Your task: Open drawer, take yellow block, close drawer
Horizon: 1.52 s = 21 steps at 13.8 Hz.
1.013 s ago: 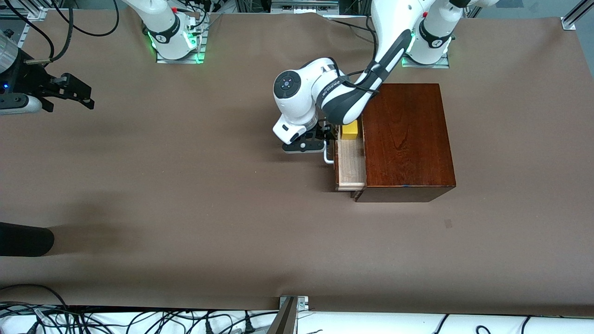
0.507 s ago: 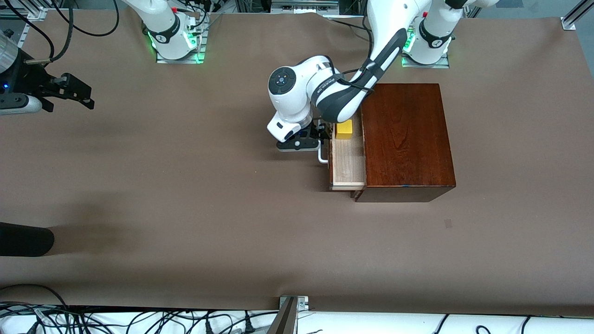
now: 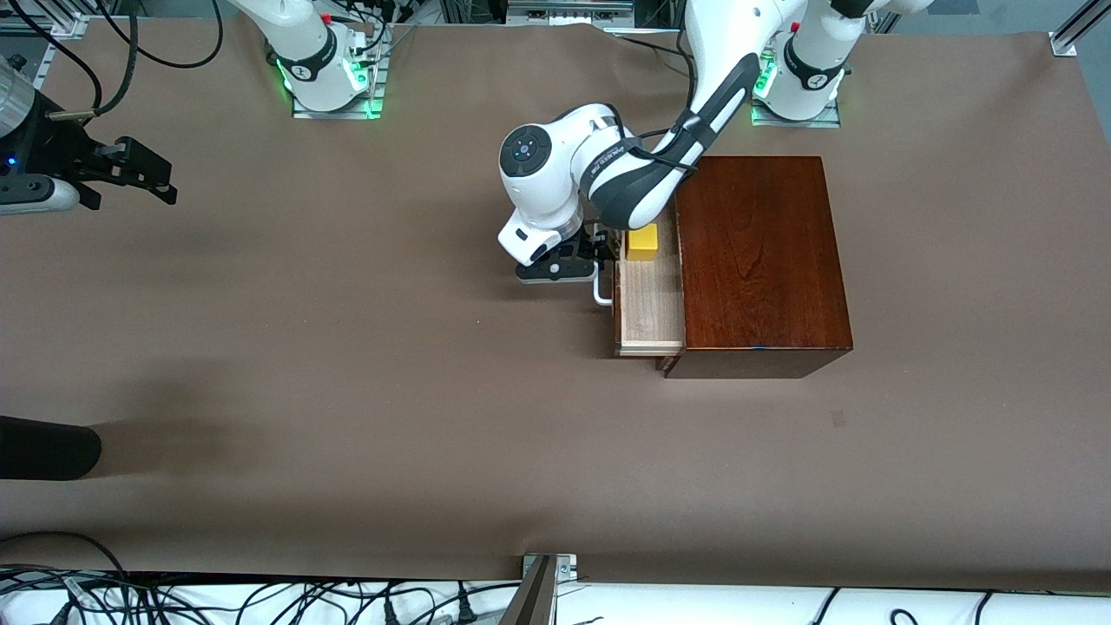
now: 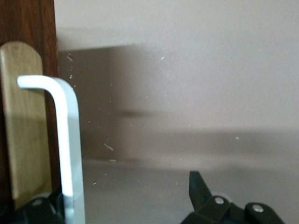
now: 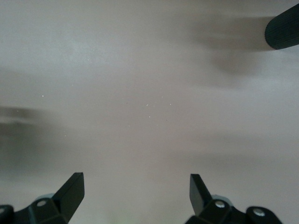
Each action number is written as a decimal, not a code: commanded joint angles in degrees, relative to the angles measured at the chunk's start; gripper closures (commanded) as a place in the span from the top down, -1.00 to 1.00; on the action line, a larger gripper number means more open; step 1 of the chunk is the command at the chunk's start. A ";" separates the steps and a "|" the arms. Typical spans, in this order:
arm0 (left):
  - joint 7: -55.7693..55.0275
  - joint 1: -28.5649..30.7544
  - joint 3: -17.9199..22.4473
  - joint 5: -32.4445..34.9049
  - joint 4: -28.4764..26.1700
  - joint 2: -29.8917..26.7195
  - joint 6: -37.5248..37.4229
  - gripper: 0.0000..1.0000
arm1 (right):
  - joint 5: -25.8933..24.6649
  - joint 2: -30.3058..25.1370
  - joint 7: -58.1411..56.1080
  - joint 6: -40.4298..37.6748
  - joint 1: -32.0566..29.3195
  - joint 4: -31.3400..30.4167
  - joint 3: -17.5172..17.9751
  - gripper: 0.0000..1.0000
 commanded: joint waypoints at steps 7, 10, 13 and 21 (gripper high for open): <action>-2.08 -4.07 -1.47 1.82 5.56 2.67 -5.71 1.00 | -0.36 0.28 0.05 -1.01 0.13 1.28 0.48 1.00; -1.99 -4.16 -1.64 2.27 7.32 2.40 -6.96 1.00 | -0.36 0.28 0.05 -1.01 0.21 1.28 0.48 1.00; -1.91 -4.07 -1.64 2.09 7.58 2.23 -7.05 1.00 | -0.45 0.19 0.05 -1.09 0.21 1.28 0.57 1.00; 1.32 2.68 -2.26 -7.22 7.59 -11.12 -10.98 1.00 | -0.27 0.36 -0.04 -2.24 0.39 1.19 0.75 1.00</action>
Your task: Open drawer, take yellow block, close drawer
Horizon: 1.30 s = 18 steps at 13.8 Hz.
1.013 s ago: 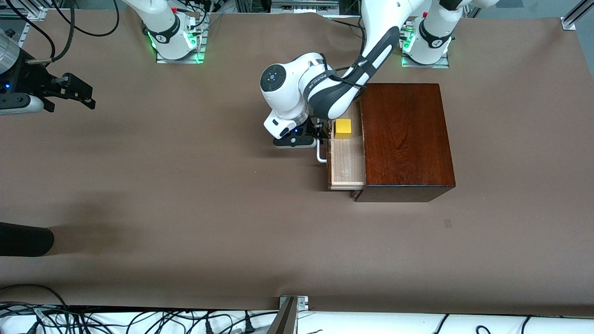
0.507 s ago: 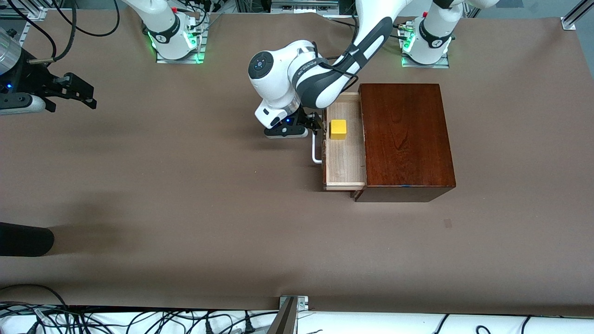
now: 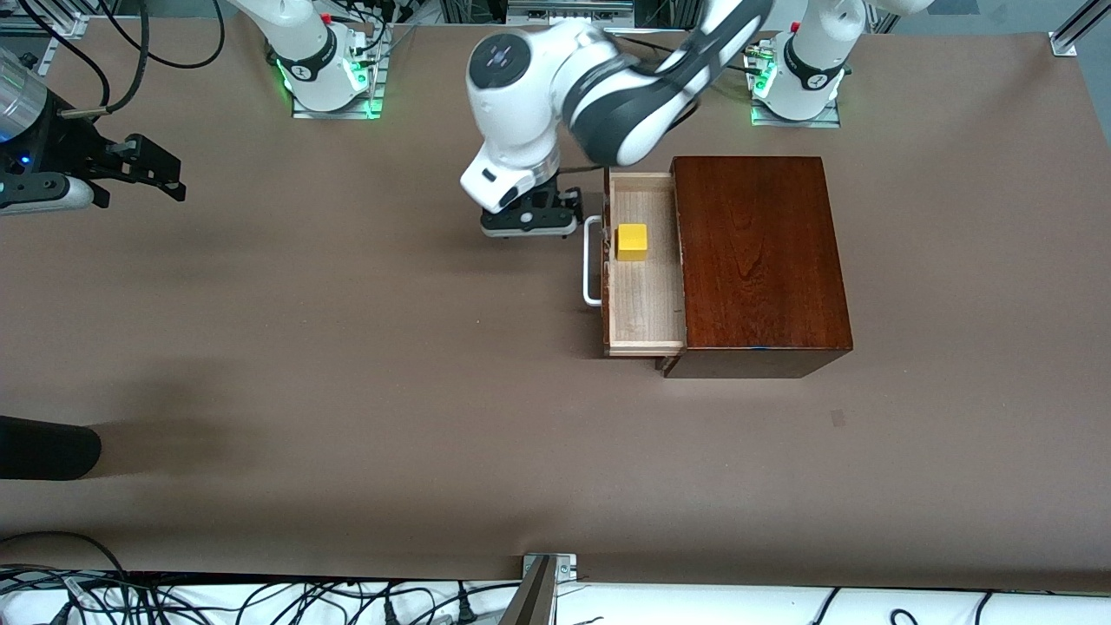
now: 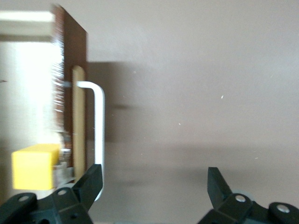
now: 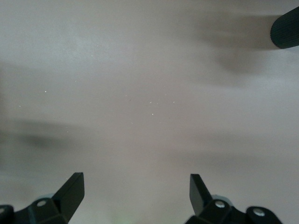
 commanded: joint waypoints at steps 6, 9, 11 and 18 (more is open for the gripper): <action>21.59 15.84 -0.46 -3.73 -1.47 -11.36 -11.70 1.00 | 0.17 1.68 0.04 -0.95 0.13 1.23 -0.17 1.00; 35.92 22.70 -0.37 -3.73 -1.82 -14.44 -18.47 1.00 | 0.52 2.64 0.05 -1.21 0.31 1.14 -0.09 1.00; 43.56 27.71 -0.37 -3.82 -2.00 -16.11 -20.15 1.00 | 0.34 4.40 -0.31 -1.22 1.71 1.14 0.00 1.00; 55.81 33.55 10.24 -8.73 -7.59 -23.91 -19.91 1.00 | 3.68 7.73 -5.85 -3.94 5.83 5.43 12.89 1.00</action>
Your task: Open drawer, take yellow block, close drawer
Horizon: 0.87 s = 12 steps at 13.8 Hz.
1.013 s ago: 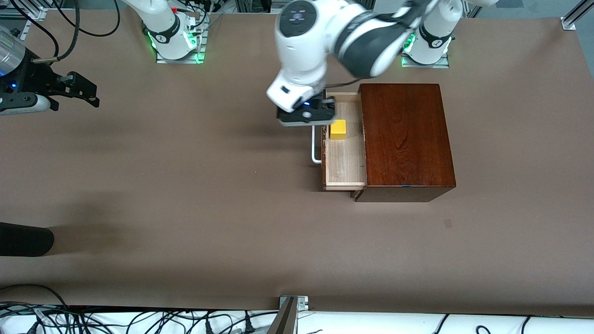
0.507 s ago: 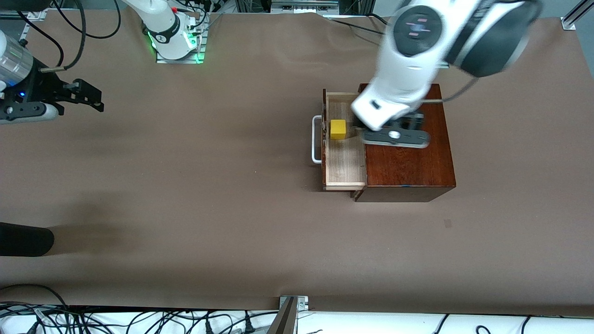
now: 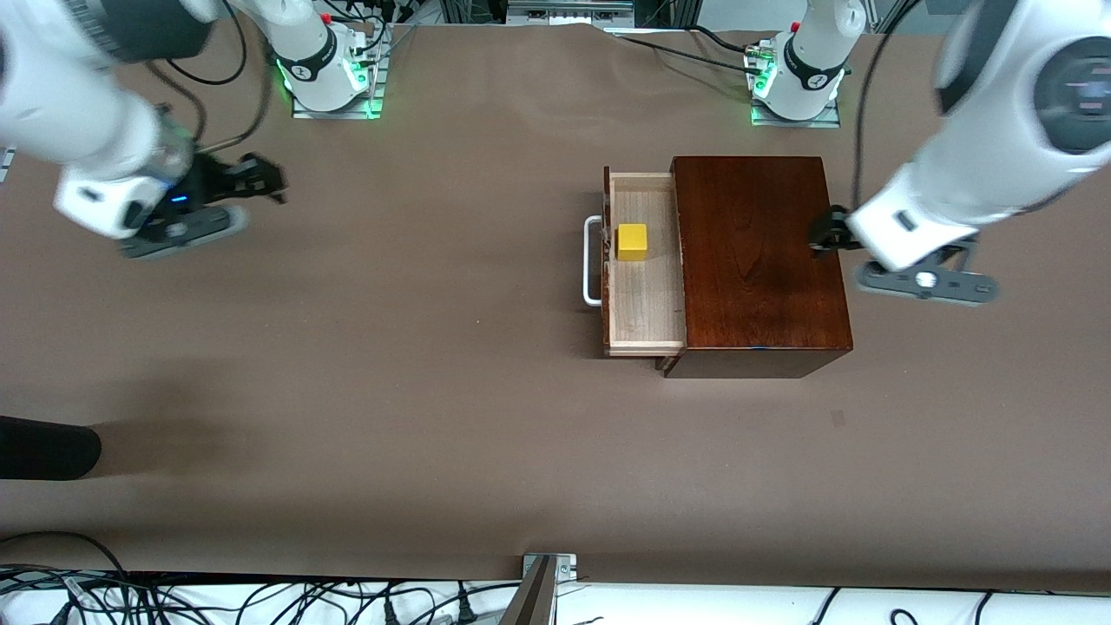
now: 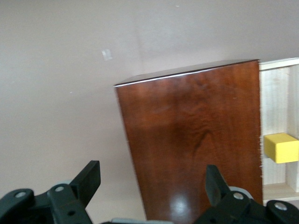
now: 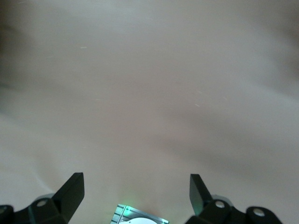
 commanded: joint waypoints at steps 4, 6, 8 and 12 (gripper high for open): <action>2.91 -1.66 9.82 -4.33 -19.97 -16.18 17.08 1.00 | 0.46 10.23 -1.81 -0.89 9.74 15.53 10.34 1.00; 2.30 -1.57 10.44 -4.51 -19.98 -16.45 16.74 1.00 | -2.08 14.45 -1.36 2.87 17.12 18.01 10.88 1.00; 2.20 -1.57 11.06 -6.70 -19.89 -16.01 16.82 1.00 | -4.90 18.58 -1.54 8.48 22.22 18.28 10.88 1.00; 2.82 -1.66 12.37 -6.89 -20.16 -16.18 15.25 1.00 | -8.75 27.38 -1.98 22.63 30.84 18.80 10.97 1.00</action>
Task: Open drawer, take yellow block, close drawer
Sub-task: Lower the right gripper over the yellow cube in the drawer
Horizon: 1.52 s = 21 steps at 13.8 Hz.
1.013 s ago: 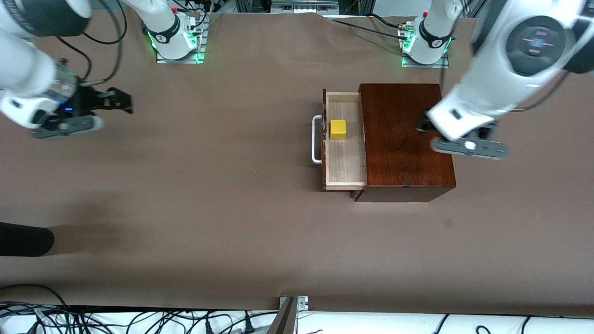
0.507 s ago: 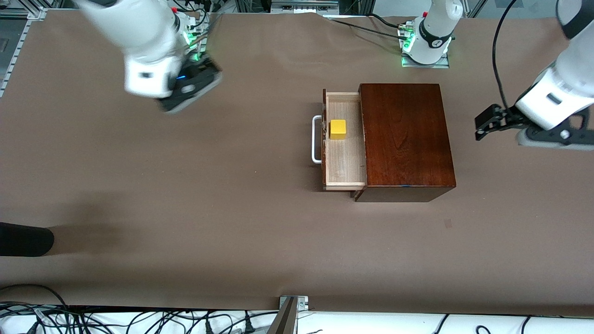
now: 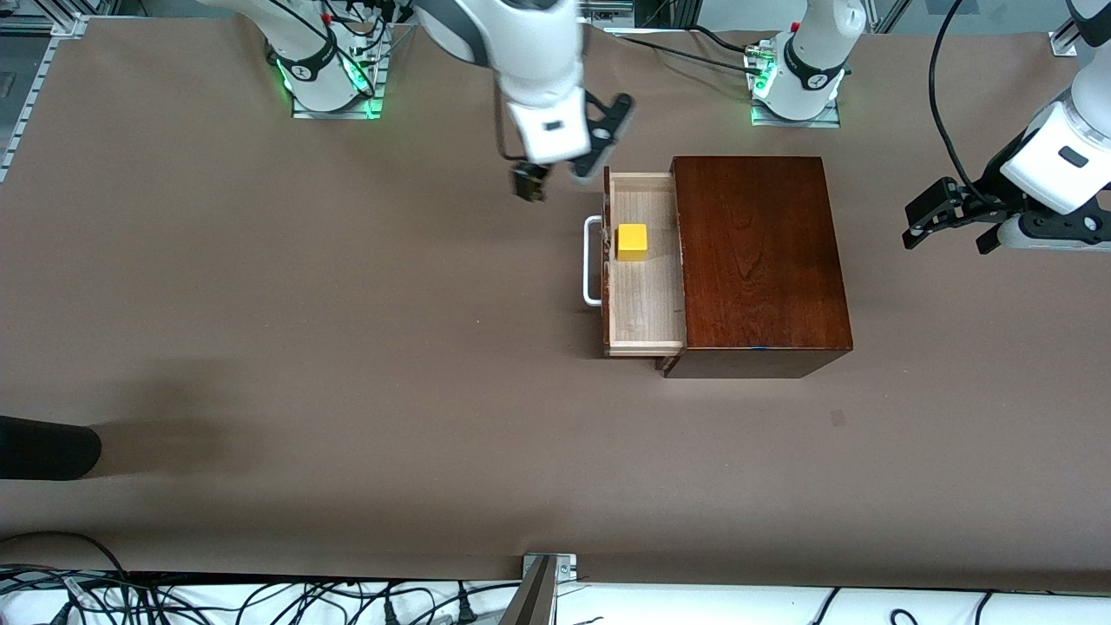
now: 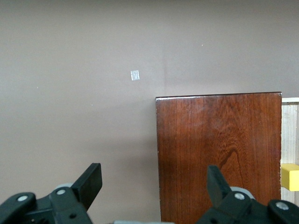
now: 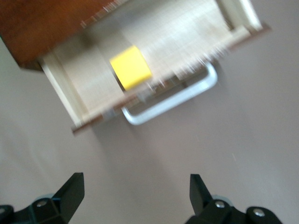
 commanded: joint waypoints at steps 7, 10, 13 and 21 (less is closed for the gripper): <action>0.98 -0.88 4.29 -1.35 -1.04 -0.97 -0.86 1.00 | -11.77 11.92 -6.21 9.30 9.72 6.56 -0.36 1.00; 0.89 -0.88 4.29 -1.26 -1.04 -0.88 -0.95 1.00 | -12.91 13.33 -8.07 10.27 10.08 7.08 -0.45 1.00; 0.98 -0.88 4.29 -1.26 -0.95 -0.79 -1.99 1.00 | -14.76 15.70 -10.16 9.57 9.64 11.20 -0.63 1.00; 0.45 -0.88 4.03 -0.56 -0.16 -0.09 -2.70 1.00 | -14.76 20.80 -13.96 10.54 9.38 14.72 -2.82 1.00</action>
